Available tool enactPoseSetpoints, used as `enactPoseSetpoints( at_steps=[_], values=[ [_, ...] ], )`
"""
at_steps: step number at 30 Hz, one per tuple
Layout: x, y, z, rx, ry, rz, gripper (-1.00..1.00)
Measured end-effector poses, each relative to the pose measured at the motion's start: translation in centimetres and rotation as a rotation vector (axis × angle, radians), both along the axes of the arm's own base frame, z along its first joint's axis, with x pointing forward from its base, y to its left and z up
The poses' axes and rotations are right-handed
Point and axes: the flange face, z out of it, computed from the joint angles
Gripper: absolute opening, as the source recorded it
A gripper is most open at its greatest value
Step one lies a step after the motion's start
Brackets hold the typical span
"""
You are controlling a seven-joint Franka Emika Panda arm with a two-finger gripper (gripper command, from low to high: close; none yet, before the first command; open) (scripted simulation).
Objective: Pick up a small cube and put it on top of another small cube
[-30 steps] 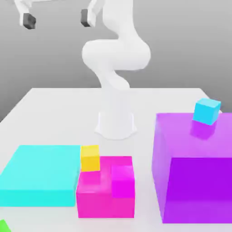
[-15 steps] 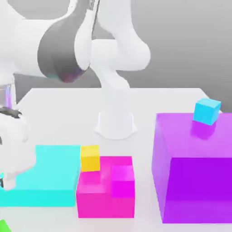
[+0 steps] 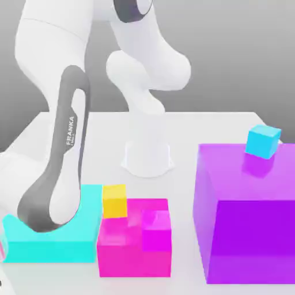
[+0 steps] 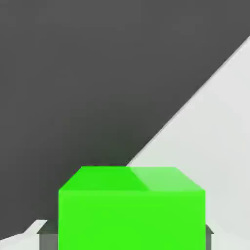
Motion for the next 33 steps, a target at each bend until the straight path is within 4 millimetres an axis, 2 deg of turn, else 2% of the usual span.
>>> enactPoseSetpoints(
  at_steps=[1,2,6,13,16,18,21,25,27,29,30,33],
  values=[
    [0.0,0.0,-0.5,0.0,0.0,0.0,-1.0],
    [0.0,0.0,0.0,0.0,0.001,-0.001,-1.0],
    [0.0,0.4,5.4,0.003,-0.001,0.002,-1.0],
    [-0.3,11.1,12.9,0.047,-0.02,0.079,-1.0],
    [-1.5,15.8,15.5,0.053,-0.021,0.119,-1.0],
    [-2.5,19.7,17.1,0.052,-0.019,0.163,-1.0],
    [-4.7,24.3,19.0,0.042,-0.013,0.21,-1.0],
    [-8.3,28.3,20.9,0.013,-0.002,0.239,-1.0],
    [-8.8,28.9,19.2,0.004,0.0,0.243,-1.0],
    [-9.0,29.1,16.6,0.001,0.001,0.245,-1.0],
    [-9.1,29.2,15.4,0.001,0.001,0.246,1.0],
    [-9.1,29.2,15.4,0.001,0.0,0.246,1.0]
  ],
)
